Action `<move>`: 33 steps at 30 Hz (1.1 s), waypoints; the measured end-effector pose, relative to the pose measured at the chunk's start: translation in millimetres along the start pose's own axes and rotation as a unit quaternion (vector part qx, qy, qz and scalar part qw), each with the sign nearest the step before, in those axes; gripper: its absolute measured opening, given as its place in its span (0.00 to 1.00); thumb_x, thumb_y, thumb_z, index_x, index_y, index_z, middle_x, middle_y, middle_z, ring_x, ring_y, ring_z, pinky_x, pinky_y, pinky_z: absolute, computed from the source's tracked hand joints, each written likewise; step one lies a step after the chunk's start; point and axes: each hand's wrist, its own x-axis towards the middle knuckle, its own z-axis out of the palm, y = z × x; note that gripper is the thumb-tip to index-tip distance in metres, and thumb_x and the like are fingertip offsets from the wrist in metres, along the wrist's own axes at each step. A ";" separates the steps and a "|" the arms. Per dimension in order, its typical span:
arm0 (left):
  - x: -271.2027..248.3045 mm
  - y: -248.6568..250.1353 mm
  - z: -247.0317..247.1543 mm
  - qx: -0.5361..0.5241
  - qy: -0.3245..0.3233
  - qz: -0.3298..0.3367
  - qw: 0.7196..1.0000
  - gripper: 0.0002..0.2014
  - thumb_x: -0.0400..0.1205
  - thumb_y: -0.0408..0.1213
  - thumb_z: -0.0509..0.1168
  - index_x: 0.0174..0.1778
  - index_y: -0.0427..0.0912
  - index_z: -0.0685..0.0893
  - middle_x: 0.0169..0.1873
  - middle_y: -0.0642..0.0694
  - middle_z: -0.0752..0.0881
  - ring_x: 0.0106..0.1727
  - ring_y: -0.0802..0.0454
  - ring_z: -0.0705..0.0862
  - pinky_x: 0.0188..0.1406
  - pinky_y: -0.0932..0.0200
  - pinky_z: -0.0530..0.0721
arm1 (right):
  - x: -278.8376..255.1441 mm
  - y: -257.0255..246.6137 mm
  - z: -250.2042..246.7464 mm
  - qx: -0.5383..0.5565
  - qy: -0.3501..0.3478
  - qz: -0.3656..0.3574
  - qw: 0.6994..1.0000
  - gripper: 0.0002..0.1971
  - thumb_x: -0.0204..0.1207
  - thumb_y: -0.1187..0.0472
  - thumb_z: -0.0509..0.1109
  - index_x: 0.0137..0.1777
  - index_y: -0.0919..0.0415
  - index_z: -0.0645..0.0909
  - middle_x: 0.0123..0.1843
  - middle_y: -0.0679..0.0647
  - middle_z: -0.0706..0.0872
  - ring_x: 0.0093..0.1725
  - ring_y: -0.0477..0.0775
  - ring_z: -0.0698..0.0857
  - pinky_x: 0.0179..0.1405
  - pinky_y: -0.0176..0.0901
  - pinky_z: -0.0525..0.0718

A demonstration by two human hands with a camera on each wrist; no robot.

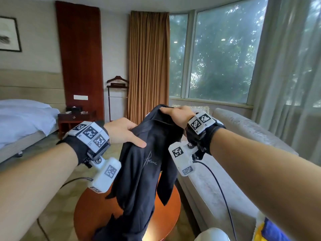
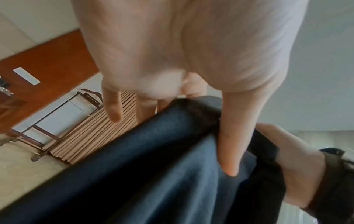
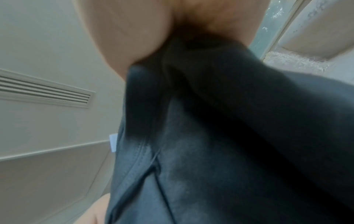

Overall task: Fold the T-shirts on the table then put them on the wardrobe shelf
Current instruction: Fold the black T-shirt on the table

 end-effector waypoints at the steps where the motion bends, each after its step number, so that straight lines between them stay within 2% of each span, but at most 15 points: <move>1: -3.5 4.0 -2.2 0.010 -0.002 0.002 1.000 0.27 0.52 0.60 0.81 0.44 0.50 0.93 0.45 0.51 0.93 0.53 0.51 0.89 0.64 0.53 0.83 | -3.1 -1.7 -1.4 0.002 -0.001 -0.004 1.000 0.14 0.72 0.50 0.78 0.43 0.63 0.86 0.41 0.56 0.89 0.36 0.53 0.87 0.34 0.39 0.86; 3: -8.8 10.1 -5.8 0.030 -0.006 0.009 0.999 0.27 0.51 0.60 0.81 0.41 0.49 0.93 0.44 0.49 0.93 0.53 0.48 0.89 0.61 0.52 0.83 | -7.3 -4.6 -5.7 -0.024 -0.001 -0.010 1.000 0.16 0.71 0.47 0.77 0.40 0.61 0.85 0.37 0.54 0.87 0.33 0.50 0.85 0.30 0.36 0.84; 6: -13.3 12.2 -9.8 0.061 -0.005 0.019 0.998 0.42 0.44 0.65 0.81 0.47 0.39 0.91 0.47 0.39 0.92 0.54 0.38 0.88 0.63 0.39 0.83 | -14.5 -12.2 -14.7 -0.065 -0.001 -0.011 0.998 0.18 0.69 0.43 0.78 0.41 0.61 0.86 0.37 0.54 0.88 0.35 0.52 0.87 0.30 0.37 0.83; 8: -20.4 15.5 -13.0 0.081 -0.005 0.009 0.997 0.35 0.45 0.59 0.82 0.43 0.39 0.90 0.45 0.37 0.92 0.50 0.36 0.89 0.58 0.42 0.84 | -18.2 -17.7 -21.7 -0.063 0.005 0.004 0.998 0.23 0.65 0.43 0.79 0.49 0.62 0.87 0.43 0.57 0.90 0.41 0.57 0.90 0.39 0.43 0.87; 10: -32.5 22.3 -17.3 0.101 0.005 -0.008 0.995 0.20 0.51 0.47 0.85 0.34 0.45 0.88 0.37 0.39 0.91 0.38 0.41 0.87 0.46 0.48 0.85 | -23.6 -22.3 -28.3 -0.069 0.011 0.015 0.997 0.24 0.64 0.44 0.80 0.53 0.63 0.86 0.46 0.58 0.90 0.44 0.59 0.89 0.39 0.43 0.86; 12: -37.0 22.3 -22.7 0.120 0.053 -0.027 0.991 0.17 0.60 0.33 0.86 0.30 0.46 0.82 0.28 0.44 0.85 0.32 0.47 0.80 0.38 0.54 0.79 | -28.5 -26.3 -33.2 -0.083 0.019 0.010 0.996 0.26 0.63 0.45 0.80 0.56 0.63 0.85 0.48 0.58 0.89 0.44 0.59 0.89 0.40 0.43 0.85; 14: -40.6 20.2 -27.2 0.152 0.110 -0.063 0.980 0.18 0.66 0.33 0.83 0.34 0.46 0.77 0.30 0.49 0.80 0.34 0.50 0.76 0.37 0.59 0.73 | -32.7 -29.3 -36.9 -0.098 0.026 0.013 0.995 0.30 0.62 0.45 0.81 0.60 0.64 0.84 0.50 0.58 0.88 0.45 0.58 0.88 0.40 0.42 0.85; 16: -47.5 19.7 -29.7 0.199 0.120 -0.101 0.967 0.12 0.73 0.35 0.79 0.44 0.42 0.81 0.39 0.47 0.82 0.41 0.48 0.80 0.38 0.61 0.74 | -38.6 -30.6 -38.4 -0.117 0.018 0.021 0.993 0.34 0.61 0.43 0.81 0.62 0.64 0.81 0.53 0.58 0.87 0.45 0.57 0.86 0.36 0.42 0.82; 18: -54.0 17.5 -31.3 0.208 0.100 -0.117 0.966 0.10 0.78 0.32 0.74 0.54 0.40 0.84 0.43 0.44 0.85 0.37 0.48 0.83 0.28 0.65 0.76 | -42.7 -28.3 -39.7 -0.142 0.011 0.028 0.989 0.39 0.56 0.39 0.82 0.63 0.62 0.80 0.54 0.57 0.86 0.46 0.57 0.86 0.42 0.44 0.83; 20: -61.3 15.9 -31.0 0.197 0.090 -0.119 0.969 0.09 0.80 0.32 0.72 0.53 0.43 0.83 0.39 0.45 0.84 0.33 0.48 0.83 0.17 0.67 0.70 | -47.8 -25.2 -40.1 -0.153 0.005 0.038 0.987 0.39 0.54 0.38 0.82 0.61 0.61 0.81 0.52 0.57 0.87 0.46 0.58 0.87 0.42 0.45 0.84; 22: -64.6 13.1 -32.7 0.176 0.088 -0.112 0.974 0.03 0.80 0.35 0.73 0.46 0.45 0.84 0.39 0.46 0.85 0.39 0.47 0.83 0.26 0.64 0.74 | -55.2 -23.7 -39.9 -0.163 -0.008 0.046 0.986 0.35 0.56 0.38 0.81 0.59 0.61 0.82 0.48 0.56 0.87 0.43 0.57 0.87 0.35 0.43 0.82; 25: -71.8 7.5 -34.1 0.141 0.067 -0.103 0.982 0.06 0.78 0.37 0.75 0.37 0.43 0.86 0.34 0.46 0.87 0.39 0.50 0.83 0.47 0.58 0.81 | -63.1 -24.4 -42.0 -0.209 -0.042 0.060 0.975 0.37 0.54 0.35 0.82 0.56 0.60 0.83 0.45 0.56 0.88 0.40 0.58 0.88 0.29 0.40 0.80; 27: -76.1 1.9 -36.5 0.113 0.085 -0.100 0.985 0.07 0.73 0.37 0.79 0.33 0.41 0.88 0.33 0.44 0.88 0.37 0.48 0.85 0.45 0.56 0.82 | -64.1 -23.9 -43.5 -0.247 -0.064 0.063 0.965 0.39 0.49 0.31 0.82 0.53 0.60 0.84 0.46 0.56 0.89 0.39 0.57 0.88 0.28 0.41 0.80; 30: -81.7 -7.0 -40.8 0.086 0.129 -0.109 0.982 0.09 0.67 0.38 0.83 0.29 0.42 0.89 0.34 0.41 0.90 0.37 0.45 0.86 0.39 0.54 0.82 | -59.0 -17.5 -41.4 -0.339 -0.088 0.025 0.936 0.50 0.35 0.25 0.82 0.58 0.52 0.84 0.55 0.50 0.87 0.50 0.55 0.85 0.45 0.49 0.82; 33: -86.4 -13.2 -43.9 0.067 0.144 -0.106 0.981 0.12 0.69 0.35 0.82 0.25 0.45 0.85 0.25 0.49 0.85 0.31 0.50 0.82 0.26 0.67 0.77 | -55.9 -12.2 -35.1 -0.371 -0.123 0.012 0.920 0.45 0.27 0.36 0.88 0.51 0.50 0.88 0.50 0.51 0.90 0.53 0.57 0.87 0.57 0.52 0.84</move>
